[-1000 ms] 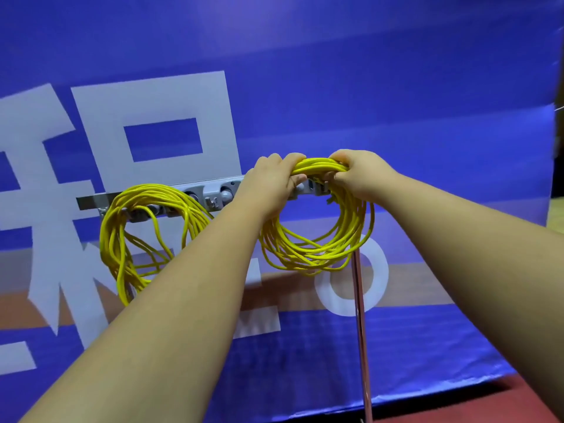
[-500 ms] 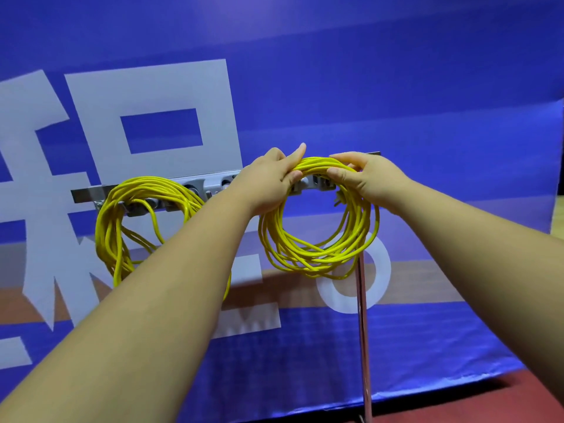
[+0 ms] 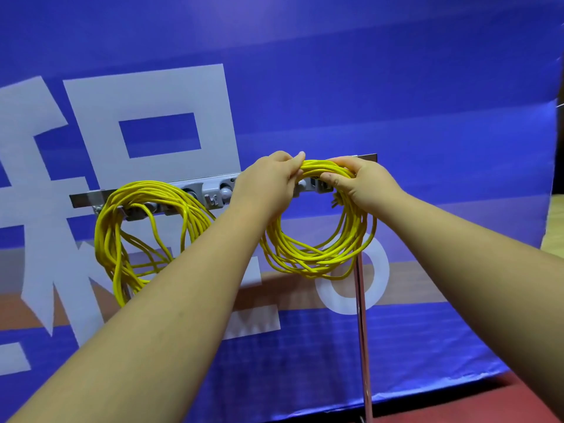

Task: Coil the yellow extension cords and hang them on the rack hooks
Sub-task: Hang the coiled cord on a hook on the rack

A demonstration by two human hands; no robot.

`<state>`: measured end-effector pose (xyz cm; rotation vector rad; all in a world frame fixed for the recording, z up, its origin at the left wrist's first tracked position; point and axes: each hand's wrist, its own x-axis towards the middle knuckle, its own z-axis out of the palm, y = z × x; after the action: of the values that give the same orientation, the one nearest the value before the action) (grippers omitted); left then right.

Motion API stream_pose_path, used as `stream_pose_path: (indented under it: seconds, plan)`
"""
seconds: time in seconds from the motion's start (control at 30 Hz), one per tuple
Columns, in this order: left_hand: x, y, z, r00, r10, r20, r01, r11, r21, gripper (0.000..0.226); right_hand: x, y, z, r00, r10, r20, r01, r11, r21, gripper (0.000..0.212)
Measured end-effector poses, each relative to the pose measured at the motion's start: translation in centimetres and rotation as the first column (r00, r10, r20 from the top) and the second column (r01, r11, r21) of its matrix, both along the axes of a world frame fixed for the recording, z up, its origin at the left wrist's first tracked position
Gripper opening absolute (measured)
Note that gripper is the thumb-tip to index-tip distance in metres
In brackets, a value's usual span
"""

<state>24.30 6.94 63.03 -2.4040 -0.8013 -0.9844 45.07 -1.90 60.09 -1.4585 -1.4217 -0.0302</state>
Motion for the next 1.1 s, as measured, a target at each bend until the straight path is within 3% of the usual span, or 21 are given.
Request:
stream_pose_path:
  seconds: [0.13, 0.23, 0.47, 0.6, 0.73, 0.87, 1.03, 1.1]
  plan:
    - [-0.1, -1.0, 0.7, 0.996, 0.072, 0.053, -0.070, 0.996, -0.047, 0.043, 0.8, -0.6, -0.4, 0.998, -0.041, 0.047, 0.044, 0.997, -0.069, 0.074]
    - [0.0, -1.2, 1.2, 0.987, 0.057, 0.147, -0.031, 0.985, -0.169, 0.040, 1.9, -1.5, -1.0, 0.999, -0.041, 0.020, 0.043, 0.994, -0.099, 0.080]
    - [0.9, -1.4, 2.6, 0.957, 0.006, 0.290, 0.067, 0.968, -0.242, 0.031, 1.9, -3.0, -1.0, 0.998, -0.050, -0.030, 0.050, 0.999, 0.005, 0.034]
    - [0.9, -1.8, 3.2, 0.931, 0.010, 0.364, 0.112, 0.943, -0.313, 0.032, 1.2, -2.6, -0.7, 0.998, -0.026, -0.056, 0.027, 1.000, 0.015, 0.019]
    - [0.5, -2.3, 3.4, 0.944, -0.020, 0.329, 0.118, 0.953, -0.279, 0.025, 1.0, -2.2, -0.3, 0.993, -0.036, -0.110, 0.039, 0.999, 0.021, 0.017]
    - [0.5, -2.6, 2.3, 0.978, -0.077, 0.194, 0.124, 0.961, -0.247, 0.034, 1.0, -2.1, 0.0, 0.987, -0.124, -0.102, 0.126, 0.992, 0.013, 0.021]
    - [0.7, -2.7, 1.3, 0.985, -0.115, 0.132, 0.147, 0.953, -0.266, 0.043, 0.7, -2.4, 1.1, 0.981, -0.194, -0.024, 0.193, 0.981, -0.022, 0.023]
    - [0.6, -2.6, 1.5, 0.990, -0.081, 0.117, 0.106, 0.968, -0.228, 0.037, 0.6, -2.5, 1.5, 0.979, -0.202, 0.012, 0.203, 0.979, -0.027, 0.024]
